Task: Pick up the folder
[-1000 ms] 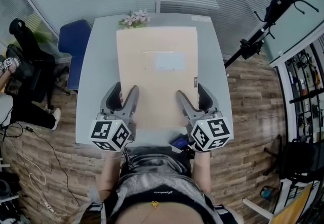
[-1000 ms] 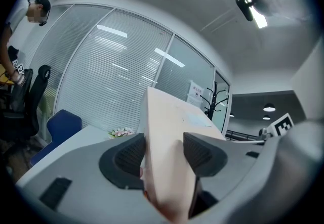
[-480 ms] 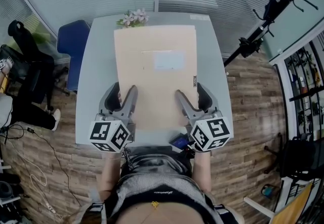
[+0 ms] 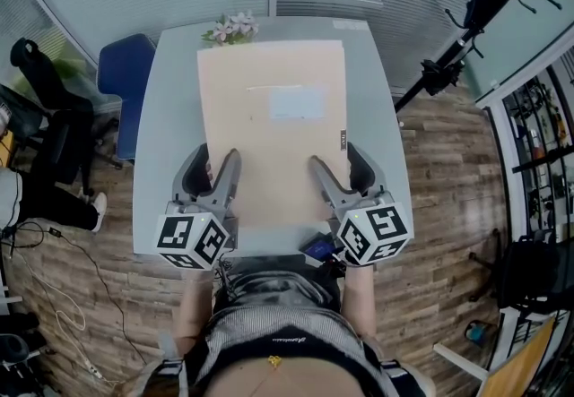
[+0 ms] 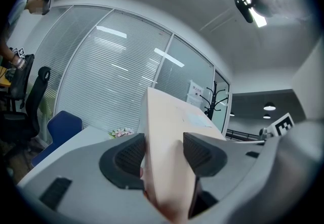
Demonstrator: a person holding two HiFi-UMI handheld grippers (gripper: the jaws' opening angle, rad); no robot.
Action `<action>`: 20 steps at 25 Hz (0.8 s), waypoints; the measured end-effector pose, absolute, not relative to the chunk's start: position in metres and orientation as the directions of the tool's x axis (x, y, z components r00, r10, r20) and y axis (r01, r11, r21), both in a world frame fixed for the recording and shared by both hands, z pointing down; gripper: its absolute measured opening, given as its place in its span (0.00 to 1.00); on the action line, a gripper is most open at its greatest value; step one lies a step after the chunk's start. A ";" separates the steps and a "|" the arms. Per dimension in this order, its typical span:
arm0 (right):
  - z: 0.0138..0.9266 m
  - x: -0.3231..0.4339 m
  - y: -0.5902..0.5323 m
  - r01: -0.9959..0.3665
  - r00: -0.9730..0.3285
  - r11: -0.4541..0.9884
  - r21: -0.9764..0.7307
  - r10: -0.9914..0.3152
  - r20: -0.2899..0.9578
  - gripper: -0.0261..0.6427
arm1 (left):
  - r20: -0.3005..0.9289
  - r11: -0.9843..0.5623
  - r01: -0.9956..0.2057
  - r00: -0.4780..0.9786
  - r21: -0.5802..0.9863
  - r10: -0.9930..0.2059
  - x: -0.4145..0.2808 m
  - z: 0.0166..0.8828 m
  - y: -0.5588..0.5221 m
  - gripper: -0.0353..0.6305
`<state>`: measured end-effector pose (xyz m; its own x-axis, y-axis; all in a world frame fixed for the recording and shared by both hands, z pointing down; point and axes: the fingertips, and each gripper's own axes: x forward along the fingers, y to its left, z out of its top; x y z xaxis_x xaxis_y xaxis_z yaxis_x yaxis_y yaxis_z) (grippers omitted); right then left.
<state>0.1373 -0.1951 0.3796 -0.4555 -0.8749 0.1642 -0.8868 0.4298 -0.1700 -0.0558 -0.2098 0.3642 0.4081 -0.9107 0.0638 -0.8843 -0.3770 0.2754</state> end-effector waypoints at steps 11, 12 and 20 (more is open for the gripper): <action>0.382 0.138 -0.194 -0.887 -0.456 0.430 -0.167 -0.871 0.181 0.47 | 0.079 -0.376 -0.883 0.412 0.282 -0.908 -0.055 0.368 -0.210 0.40; 0.383 0.138 -0.195 -0.887 -0.457 0.431 -0.166 -0.870 0.183 0.47 | 0.081 -0.375 -0.883 0.412 0.281 -0.908 -0.055 0.369 -0.210 0.40; 0.391 0.138 -0.199 -0.890 -0.452 0.425 -0.163 -0.869 0.203 0.47 | 0.106 -0.372 -0.884 0.414 0.285 -0.904 -0.055 0.377 -0.216 0.40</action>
<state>0.1376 -0.1992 0.3906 -0.4516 -0.8689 0.2027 -0.8905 0.4247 -0.1634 -0.0551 -0.2158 0.3773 0.4142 -0.9040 0.1058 -0.8837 -0.3716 0.2847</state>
